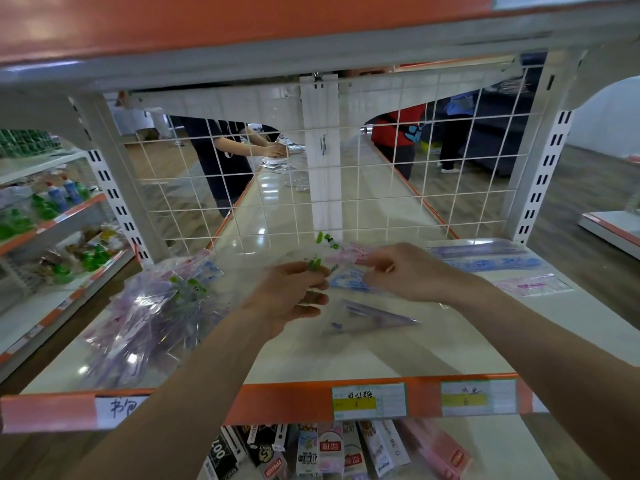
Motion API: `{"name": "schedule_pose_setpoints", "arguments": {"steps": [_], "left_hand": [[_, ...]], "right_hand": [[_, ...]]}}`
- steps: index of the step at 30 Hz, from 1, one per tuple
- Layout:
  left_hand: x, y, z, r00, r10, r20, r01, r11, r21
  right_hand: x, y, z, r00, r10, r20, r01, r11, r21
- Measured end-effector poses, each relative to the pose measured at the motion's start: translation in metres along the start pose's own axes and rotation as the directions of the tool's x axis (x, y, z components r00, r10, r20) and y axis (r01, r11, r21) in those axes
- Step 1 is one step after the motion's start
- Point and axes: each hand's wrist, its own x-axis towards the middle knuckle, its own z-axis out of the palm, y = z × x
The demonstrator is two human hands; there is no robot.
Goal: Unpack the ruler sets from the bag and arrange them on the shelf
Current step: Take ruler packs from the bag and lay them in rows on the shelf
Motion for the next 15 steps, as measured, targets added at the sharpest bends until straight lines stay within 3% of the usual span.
{"name": "schedule_pose_setpoints", "arguments": {"steps": [2,4,13,15], "left_hand": [[0.000,0.000,0.000,0.998,-0.013,0.058,0.017,0.998,-0.055],[-0.001,0.001,0.001,0.996,-0.019,0.090,0.028,0.994,-0.103],[-0.002,0.003,0.003,1.000,0.022,0.003,-0.022,0.998,-0.060],[-0.002,0.002,0.003,1.000,0.018,-0.011,-0.018,0.996,-0.085]], "right_hand": [[0.003,-0.007,-0.002,0.998,0.014,-0.060,0.005,0.954,0.301],[0.006,-0.014,-0.001,0.999,0.039,-0.012,-0.029,0.880,0.475],[0.016,-0.021,0.000,0.994,0.063,0.086,-0.101,0.817,0.567],[0.016,-0.017,0.001,0.994,0.092,0.055,-0.107,0.815,0.570]]}}
